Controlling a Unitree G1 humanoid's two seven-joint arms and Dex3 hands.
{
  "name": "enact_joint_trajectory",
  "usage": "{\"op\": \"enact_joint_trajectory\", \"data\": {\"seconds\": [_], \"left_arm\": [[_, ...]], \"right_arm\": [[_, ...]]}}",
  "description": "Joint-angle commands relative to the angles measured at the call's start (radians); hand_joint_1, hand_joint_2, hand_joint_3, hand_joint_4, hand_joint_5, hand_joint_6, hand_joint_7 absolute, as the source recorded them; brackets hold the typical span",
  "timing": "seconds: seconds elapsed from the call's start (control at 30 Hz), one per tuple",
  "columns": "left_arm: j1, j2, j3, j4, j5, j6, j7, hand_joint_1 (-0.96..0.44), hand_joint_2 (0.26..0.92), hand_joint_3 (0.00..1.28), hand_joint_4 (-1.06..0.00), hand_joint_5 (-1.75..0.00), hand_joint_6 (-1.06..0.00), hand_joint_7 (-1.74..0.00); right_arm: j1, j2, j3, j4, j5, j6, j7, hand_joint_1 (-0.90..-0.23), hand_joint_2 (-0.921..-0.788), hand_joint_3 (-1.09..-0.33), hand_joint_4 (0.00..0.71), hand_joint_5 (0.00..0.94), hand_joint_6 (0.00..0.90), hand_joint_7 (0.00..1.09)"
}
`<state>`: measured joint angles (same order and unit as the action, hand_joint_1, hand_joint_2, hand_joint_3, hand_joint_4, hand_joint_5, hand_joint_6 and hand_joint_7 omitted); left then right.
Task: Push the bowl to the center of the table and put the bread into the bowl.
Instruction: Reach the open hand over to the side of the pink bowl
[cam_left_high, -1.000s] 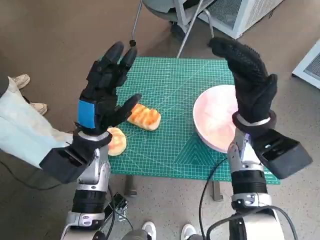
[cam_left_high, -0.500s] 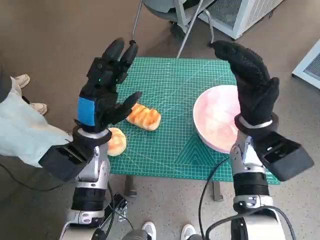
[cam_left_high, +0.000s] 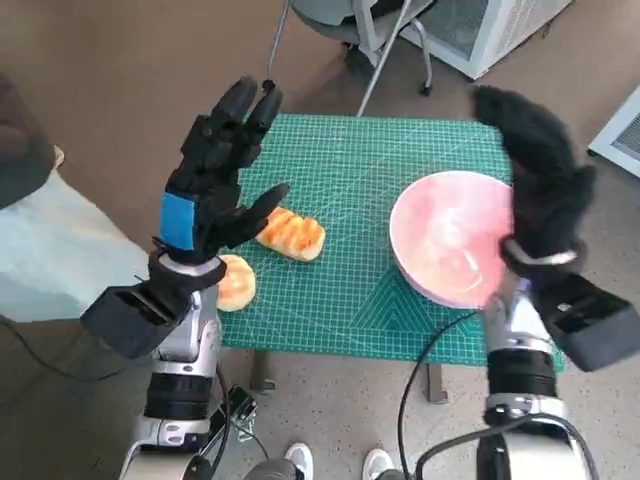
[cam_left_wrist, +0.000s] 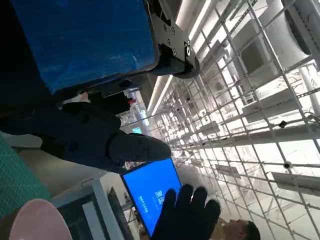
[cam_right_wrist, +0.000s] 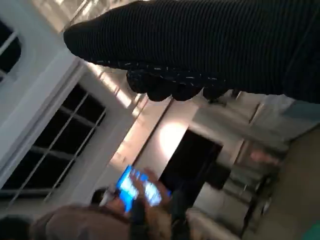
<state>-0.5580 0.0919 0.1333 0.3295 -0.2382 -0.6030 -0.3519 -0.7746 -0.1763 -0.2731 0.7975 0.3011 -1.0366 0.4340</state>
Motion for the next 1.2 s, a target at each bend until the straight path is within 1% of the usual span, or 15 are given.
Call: {"op": "enact_joint_trajectory", "data": {"seconds": [0.03,0.17,0.23,0.27,0.4,0.47,0.57,0.6,0.67,0.77,0.87,0.97,1.03,1.13,1.2], "left_arm": [[-0.003,0.012,0.002,0.011,-0.021,-0.006,-0.021,-0.42,0.921,0.24,-0.33,0.00,-0.33,-0.21],[0.002,0.017,0.005,0.014,-0.031,-0.006,-0.036,-0.42,0.921,0.24,-0.32,0.00,-0.33,-0.20],[0.004,0.019,0.006,0.013,-0.034,-0.007,-0.041,-0.42,0.921,0.23,-0.31,0.00,-0.33,-0.20],[0.005,0.020,0.007,0.013,-0.035,-0.006,-0.043,-0.42,0.921,0.23,-0.31,0.00,-0.33,-0.20],[0.011,0.025,0.008,0.010,-0.039,-0.008,-0.052,-0.43,0.921,0.23,-0.30,0.00,-0.31,-0.19],[0.013,0.028,0.009,0.009,-0.039,-0.008,-0.053,-0.43,0.921,0.23,-0.29,0.00,-0.31,-0.19],[0.017,0.034,0.011,0.011,-0.040,-0.011,-0.055,-0.44,0.921,0.23,-0.28,0.00,-0.30,-0.18],[0.018,0.035,0.011,0.011,-0.041,-0.012,-0.056,-0.44,0.921,0.23,-0.28,0.00,-0.30,-0.18],[0.020,0.038,0.013,0.012,-0.041,-0.013,-0.058,-0.44,0.921,0.23,-0.27,0.00,-0.29,-0.17],[0.022,0.042,0.016,0.012,-0.041,-0.013,-0.058,-0.44,0.921,0.23,-0.27,0.00,-0.29,-0.17],[0.022,0.045,0.019,0.013,-0.042,-0.011,-0.058,-0.43,0.921,0.23,-0.27,0.00,-0.29,-0.16],[0.024,0.047,0.020,0.012,-0.040,-0.010,-0.056,-0.44,0.921,0.23,-0.27,0.00,-0.29,-0.16],[0.024,0.048,0.021,0.011,-0.039,-0.007,-0.054,-0.43,0.921,0.22,-0.28,0.00,-0.30,-0.16],[0.025,0.050,0.021,0.007,-0.038,-0.003,-0.052,-0.43,0.921,0.22,-0.29,-0.01,-0.30,-0.15],[0.028,0.051,0.021,0.003,-0.035,-0.002,-0.050,-0.43,0.921,0.22,-0.29,-0.01,-0.30,-0.15]], "right_arm": [[0.046,-0.038,-0.063,0.092,-0.079,-0.053,-0.138,-0.501,-0.921,-0.779,0.304,0.034,-0.001,0.78],[0.067,-0.081,-0.099,0.201,-0.165,-0.074,-0.290,-0.505,-0.921,-0.797,0.300,0.035,-0.001,0.78],[0.075,-0.099,-0.103,0.247,-0.193,-0.072,-0.342,-0.510,-0.921,-0.798,0.295,0.032,-0.001,0.78],[0.077,-0.107,-0.103,0.267,-0.205,-0.070,-0.364,-0.513,-0.921,-0.798,0.294,0.032,-0.001,0.78],[0.090,-0.125,-0.097,0.347,-0.228,-0.036,-0.429,-0.506,-0.921,-0.809,0.298,0.031,-0.001,0.79],[0.099,-0.132,-0.082,0.381,-0.255,-0.010,-0.473,-0.498,-0.921,-0.821,0.301,0.031,0.000,0.79],[0.113,-0.128,-0.067,0.424,-0.270,0.039,-0.504,-0.484,-0.921,-0.843,0.304,0.028,0.009,0.77],[0.116,-0.126,-0.062,0.433,-0.273,0.051,-0.510,-0.477,-0.921,-0.854,0.300,0.023,0.009,0.76],[0.122,-0.117,-0.061,0.451,-0.264,0.084,-0.507,-0.467,-0.921,-0.867,0.295,0.018,0.010,0.74],[0.126,-0.089,-0.074,0.470,-0.237,0.127,-0.492,-0.460,-0.921,-0.874,0.294,0.016,0.014,0.73],[0.125,-0.063,-0.086,0.483,-0.213,0.163,-0.473,-0.453,-0.921,-0.878,0.293,0.010,0.038,0.69],[0.115,-0.034,-0.102,0.492,-0.182,0.196,-0.451,-0.455,-0.921,-0.874,0.295,0.010,0.054,0.68],[0.106,-0.018,-0.109,0.496,-0.170,0.219,-0.443,-0.449,-0.921,-0.874,0.294,0.006,0.074,0.66],[0.094,-0.002,-0.108,0.502,-0.167,0.245,-0.442,-0.447,-0.921,-0.872,0.297,0.007,0.092,0.65],[0.082,0.006,-0.102,0.507,-0.175,0.265,-0.453,-0.448,-0.921,-0.874,0.306,0.010,0.100,0.65]]}}
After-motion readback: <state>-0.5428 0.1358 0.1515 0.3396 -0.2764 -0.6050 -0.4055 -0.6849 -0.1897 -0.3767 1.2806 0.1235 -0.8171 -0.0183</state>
